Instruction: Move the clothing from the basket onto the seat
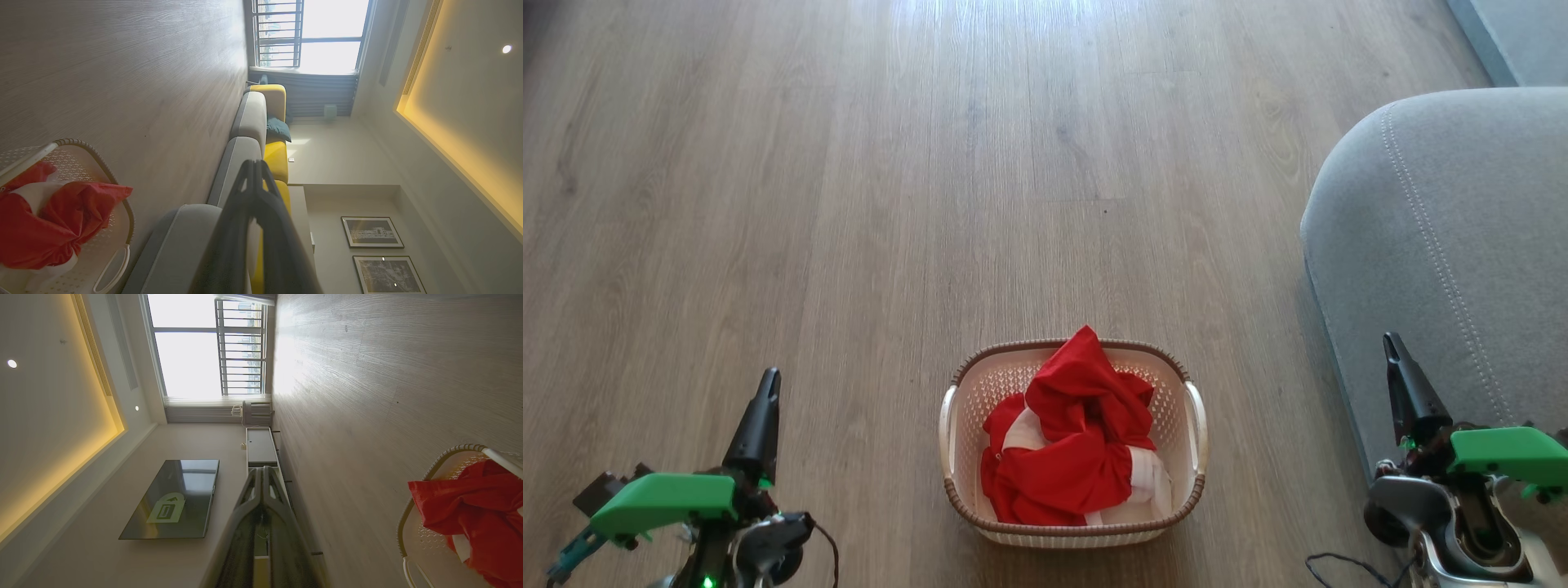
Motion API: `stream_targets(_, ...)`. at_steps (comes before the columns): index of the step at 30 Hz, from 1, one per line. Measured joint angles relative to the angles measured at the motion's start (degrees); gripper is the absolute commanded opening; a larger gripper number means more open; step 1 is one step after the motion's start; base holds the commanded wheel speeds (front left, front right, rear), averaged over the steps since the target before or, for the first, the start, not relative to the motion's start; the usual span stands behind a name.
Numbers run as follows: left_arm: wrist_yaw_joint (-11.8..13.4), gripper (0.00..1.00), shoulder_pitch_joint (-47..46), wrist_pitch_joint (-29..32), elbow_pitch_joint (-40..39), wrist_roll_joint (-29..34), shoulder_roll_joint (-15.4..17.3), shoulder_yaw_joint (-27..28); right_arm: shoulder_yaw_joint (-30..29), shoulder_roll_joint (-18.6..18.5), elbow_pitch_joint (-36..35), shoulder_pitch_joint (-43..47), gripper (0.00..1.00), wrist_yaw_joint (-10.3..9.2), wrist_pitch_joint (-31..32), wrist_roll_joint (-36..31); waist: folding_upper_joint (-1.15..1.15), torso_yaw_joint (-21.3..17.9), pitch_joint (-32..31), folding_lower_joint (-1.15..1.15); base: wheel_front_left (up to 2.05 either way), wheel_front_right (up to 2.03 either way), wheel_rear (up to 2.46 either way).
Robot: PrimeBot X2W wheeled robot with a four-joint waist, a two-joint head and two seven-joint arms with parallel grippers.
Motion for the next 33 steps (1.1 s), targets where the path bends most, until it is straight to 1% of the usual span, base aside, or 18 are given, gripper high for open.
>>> stream_targets(33, 0.0, 0.0, 0.0, 0.0, 0.0, 0.0, 0.0, 0.0, 0.0, 0.0, 0.0, 0.0, 0.0, 0.0, 0.0, 0.0, 0.0, 0.0, 0.0, 0.0, 0.0, 0.0, 0.0)
